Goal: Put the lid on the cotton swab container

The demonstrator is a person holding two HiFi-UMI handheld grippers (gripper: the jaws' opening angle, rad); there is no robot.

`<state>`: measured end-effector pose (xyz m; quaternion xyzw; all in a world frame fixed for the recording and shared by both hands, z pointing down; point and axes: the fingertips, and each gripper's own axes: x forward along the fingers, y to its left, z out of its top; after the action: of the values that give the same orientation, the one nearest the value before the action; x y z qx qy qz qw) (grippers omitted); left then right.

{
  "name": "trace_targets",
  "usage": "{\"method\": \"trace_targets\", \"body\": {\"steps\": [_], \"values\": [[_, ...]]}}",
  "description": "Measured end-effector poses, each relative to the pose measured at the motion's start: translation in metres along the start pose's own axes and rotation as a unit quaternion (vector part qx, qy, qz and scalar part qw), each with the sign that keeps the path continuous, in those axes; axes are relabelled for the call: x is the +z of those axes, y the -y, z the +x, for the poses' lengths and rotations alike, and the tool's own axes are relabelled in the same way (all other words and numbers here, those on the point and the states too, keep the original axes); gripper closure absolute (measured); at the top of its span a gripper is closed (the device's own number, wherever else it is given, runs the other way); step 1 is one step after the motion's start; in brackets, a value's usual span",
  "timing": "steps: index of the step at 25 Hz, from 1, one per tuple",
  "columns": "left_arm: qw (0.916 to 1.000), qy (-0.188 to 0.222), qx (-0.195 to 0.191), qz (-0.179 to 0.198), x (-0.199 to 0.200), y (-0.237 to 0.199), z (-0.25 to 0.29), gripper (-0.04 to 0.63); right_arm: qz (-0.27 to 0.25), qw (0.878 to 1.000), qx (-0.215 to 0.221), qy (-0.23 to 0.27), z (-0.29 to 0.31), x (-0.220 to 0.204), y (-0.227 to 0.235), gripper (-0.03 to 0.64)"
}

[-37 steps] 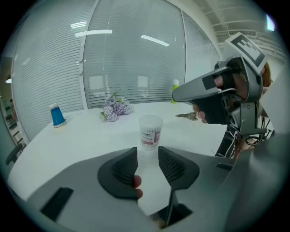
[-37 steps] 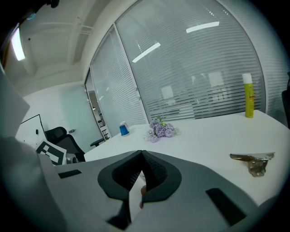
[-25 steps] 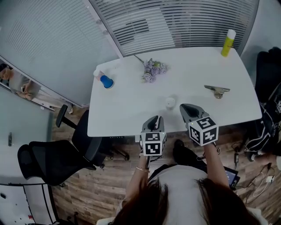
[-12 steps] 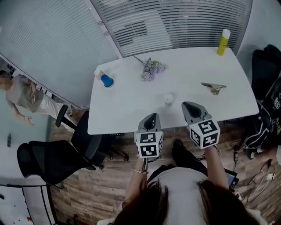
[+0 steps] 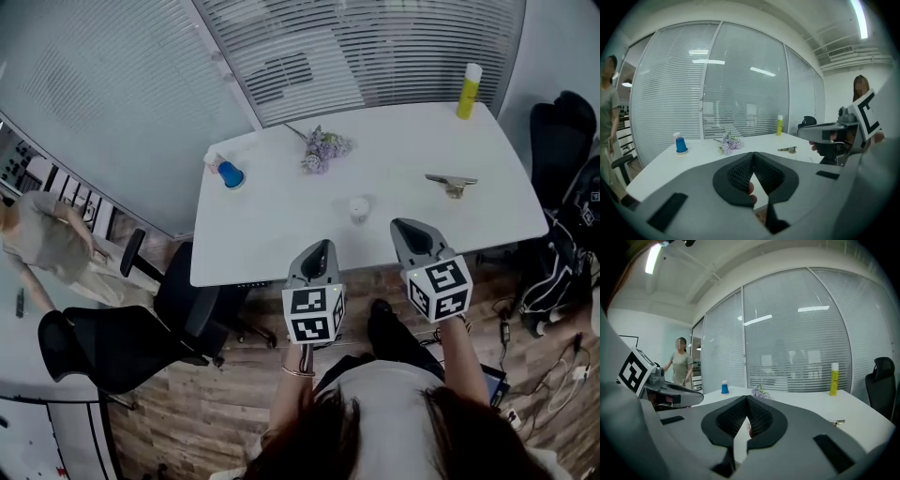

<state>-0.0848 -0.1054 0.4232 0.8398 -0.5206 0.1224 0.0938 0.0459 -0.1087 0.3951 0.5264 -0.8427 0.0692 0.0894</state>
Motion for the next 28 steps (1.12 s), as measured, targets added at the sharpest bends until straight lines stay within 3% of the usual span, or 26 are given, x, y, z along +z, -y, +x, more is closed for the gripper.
{"method": "trace_targets", "body": {"steps": [28], "values": [[0.9977,0.058,0.001,0.034,0.026,0.018,-0.096,0.575,-0.021,0.998,-0.028,0.050,-0.077,0.026,-0.041,0.589]]}}
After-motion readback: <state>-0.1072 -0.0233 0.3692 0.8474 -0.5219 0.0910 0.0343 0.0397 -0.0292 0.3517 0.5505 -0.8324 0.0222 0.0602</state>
